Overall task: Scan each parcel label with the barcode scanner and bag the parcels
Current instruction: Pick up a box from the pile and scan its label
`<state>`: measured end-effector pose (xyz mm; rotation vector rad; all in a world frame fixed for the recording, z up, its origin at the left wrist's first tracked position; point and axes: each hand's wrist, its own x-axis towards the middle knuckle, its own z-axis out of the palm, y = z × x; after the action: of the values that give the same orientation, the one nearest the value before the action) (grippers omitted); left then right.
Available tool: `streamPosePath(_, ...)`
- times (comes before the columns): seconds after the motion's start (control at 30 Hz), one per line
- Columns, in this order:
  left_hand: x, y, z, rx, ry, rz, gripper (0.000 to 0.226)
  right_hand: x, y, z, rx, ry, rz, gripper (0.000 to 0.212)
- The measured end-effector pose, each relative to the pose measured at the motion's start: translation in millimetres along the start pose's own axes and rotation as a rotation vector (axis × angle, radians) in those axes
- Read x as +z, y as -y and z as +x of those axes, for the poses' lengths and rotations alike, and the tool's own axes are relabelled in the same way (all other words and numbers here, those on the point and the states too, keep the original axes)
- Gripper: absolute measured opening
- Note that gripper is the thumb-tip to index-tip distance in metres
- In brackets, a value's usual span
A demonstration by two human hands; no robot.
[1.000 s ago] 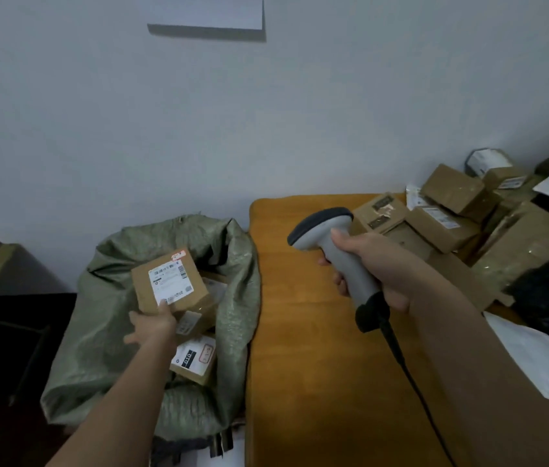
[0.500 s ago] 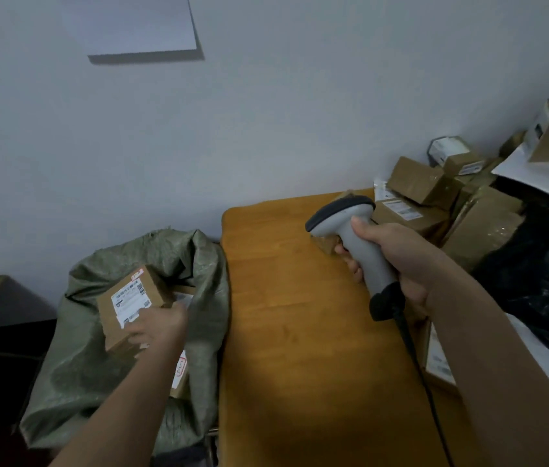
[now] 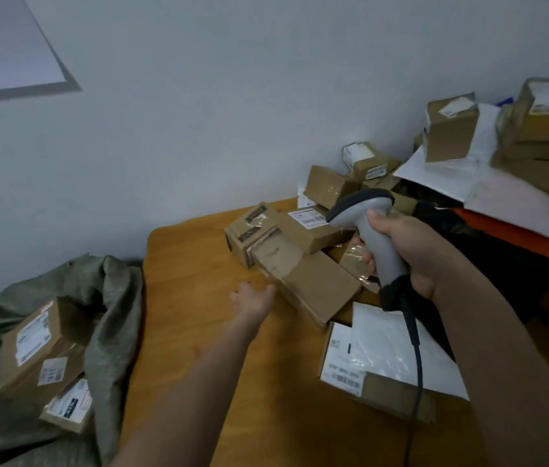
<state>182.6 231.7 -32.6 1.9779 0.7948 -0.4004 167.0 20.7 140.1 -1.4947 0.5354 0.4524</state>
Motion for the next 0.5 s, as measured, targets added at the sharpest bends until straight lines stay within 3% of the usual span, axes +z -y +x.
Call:
streamPosePath(0.1, 50.5, -14.3, -13.6, 0.187, 0.057, 0.195, 0.08, -27.6, -1.0, 10.1, 0.027, -0.013, 0.024, 0.049)
streamPosePath(0.23, 89.8, -16.3, -16.4, 0.635, 0.235, 0.779, 0.082, -58.4, -6.9, 25.1, 0.038, 0.015, 0.045, 0.049)
streamPosePath(0.33, 95.8, -8.5, -6.5, 0.66, 0.326, 1.016, 0.071, -76.1, -13.0, 37.5, 0.03, 0.014, 0.055, 0.049)
streamPosePath(0.5, 69.7, 6.5, -3.0, 0.645, 0.339, 1.0, 0.052, -83.3, -18.8, 59.0, 0.055, -0.001, 0.09, 0.045)
